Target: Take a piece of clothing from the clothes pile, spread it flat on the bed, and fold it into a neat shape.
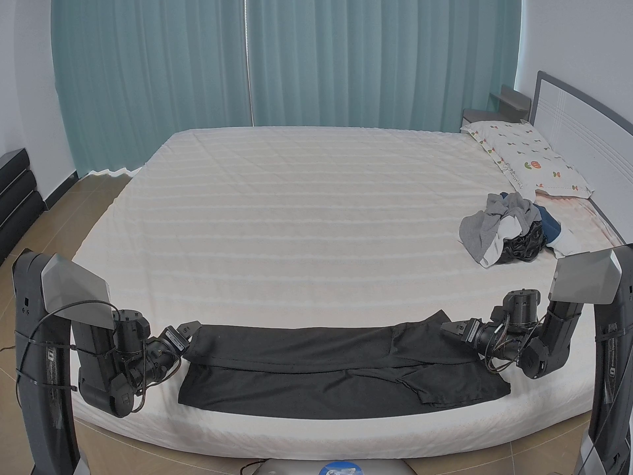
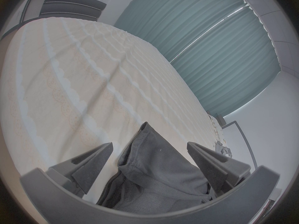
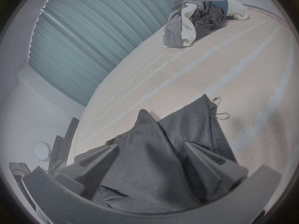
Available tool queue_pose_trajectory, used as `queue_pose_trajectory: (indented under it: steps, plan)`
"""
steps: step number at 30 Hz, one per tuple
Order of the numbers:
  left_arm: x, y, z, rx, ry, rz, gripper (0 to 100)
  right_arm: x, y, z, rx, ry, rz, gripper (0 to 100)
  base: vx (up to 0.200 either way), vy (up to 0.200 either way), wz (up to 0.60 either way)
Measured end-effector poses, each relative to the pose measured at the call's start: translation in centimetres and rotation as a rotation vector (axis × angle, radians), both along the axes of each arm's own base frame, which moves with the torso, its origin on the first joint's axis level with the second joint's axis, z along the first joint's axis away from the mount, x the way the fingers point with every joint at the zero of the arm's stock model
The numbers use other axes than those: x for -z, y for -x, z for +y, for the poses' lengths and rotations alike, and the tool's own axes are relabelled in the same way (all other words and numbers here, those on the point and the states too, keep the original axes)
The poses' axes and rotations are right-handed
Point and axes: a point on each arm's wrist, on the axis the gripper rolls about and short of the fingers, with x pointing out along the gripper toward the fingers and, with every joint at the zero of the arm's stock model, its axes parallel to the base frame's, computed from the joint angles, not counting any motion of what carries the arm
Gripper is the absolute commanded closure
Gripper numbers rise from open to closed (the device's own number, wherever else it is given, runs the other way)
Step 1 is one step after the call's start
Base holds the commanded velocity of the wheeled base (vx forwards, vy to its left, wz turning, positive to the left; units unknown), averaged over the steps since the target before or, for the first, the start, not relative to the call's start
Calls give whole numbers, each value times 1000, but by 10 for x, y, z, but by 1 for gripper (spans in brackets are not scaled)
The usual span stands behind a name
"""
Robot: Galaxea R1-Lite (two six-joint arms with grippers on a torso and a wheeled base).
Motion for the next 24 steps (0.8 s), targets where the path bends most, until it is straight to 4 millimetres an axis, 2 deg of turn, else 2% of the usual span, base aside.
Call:
queue_pose_trajectory:
  steps: [12,18,24]
  plan:
    - [0,0,0,-1,-1,1,0,3,15,-7,5,14,14,100,0,0,0]
    - [0,0,0,-1,-1,1,0,-5,32,-15,-11,-10,4,100,0,0,0]
    - [0,0,0,-1,-1,1,0,-10,37,-23,8,-9,5,100,0,0,0]
